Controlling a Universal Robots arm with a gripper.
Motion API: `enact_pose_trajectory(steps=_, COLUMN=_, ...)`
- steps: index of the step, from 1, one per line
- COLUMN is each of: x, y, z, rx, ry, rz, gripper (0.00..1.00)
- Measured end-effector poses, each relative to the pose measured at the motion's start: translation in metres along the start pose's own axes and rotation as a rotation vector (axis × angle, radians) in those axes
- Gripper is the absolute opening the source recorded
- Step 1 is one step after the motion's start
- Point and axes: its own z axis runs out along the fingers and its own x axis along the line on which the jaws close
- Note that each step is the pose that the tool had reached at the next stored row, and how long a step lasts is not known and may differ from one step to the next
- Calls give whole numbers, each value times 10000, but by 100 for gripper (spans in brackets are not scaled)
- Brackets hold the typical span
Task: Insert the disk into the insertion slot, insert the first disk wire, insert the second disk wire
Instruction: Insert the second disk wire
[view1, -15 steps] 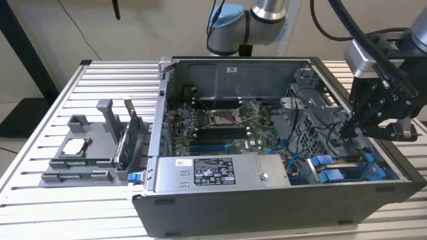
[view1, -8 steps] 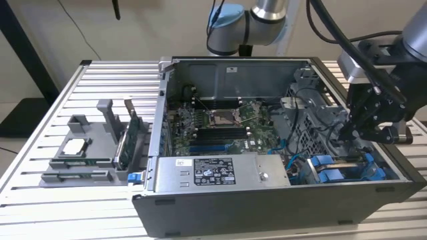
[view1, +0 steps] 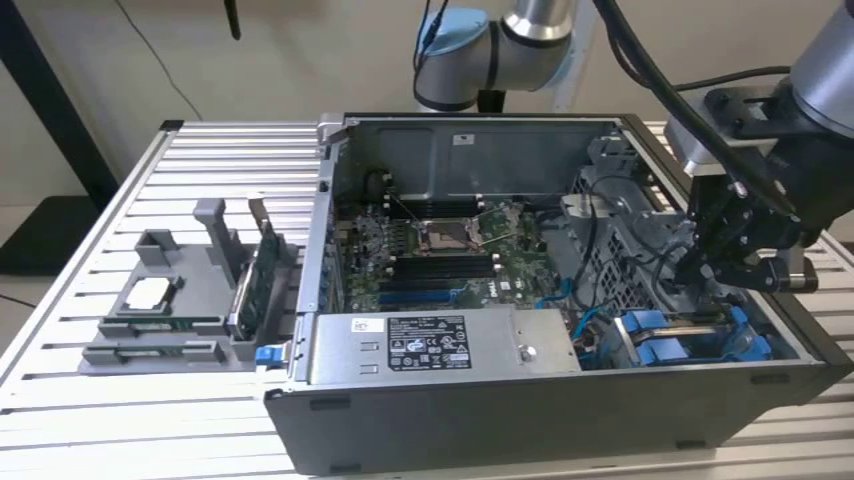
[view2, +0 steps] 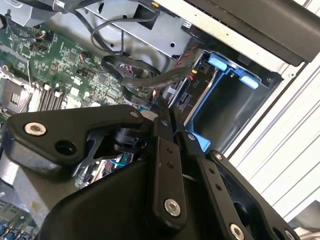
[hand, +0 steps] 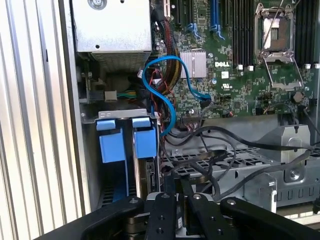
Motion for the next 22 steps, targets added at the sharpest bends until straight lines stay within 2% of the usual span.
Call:
enact_pose_trajectory(steps=4, x=2, y=1, z=12, rx=5, ry=-2, rz=-2, gripper=16)
enact_pose_trajectory(steps=11, x=17, y=3, z=65, rx=128, ry=-8, rz=-24, gripper=16)
enact_pose_trajectory(steps=22, x=30, y=3, z=71, rx=130, ry=-7, rz=-25, gripper=16)
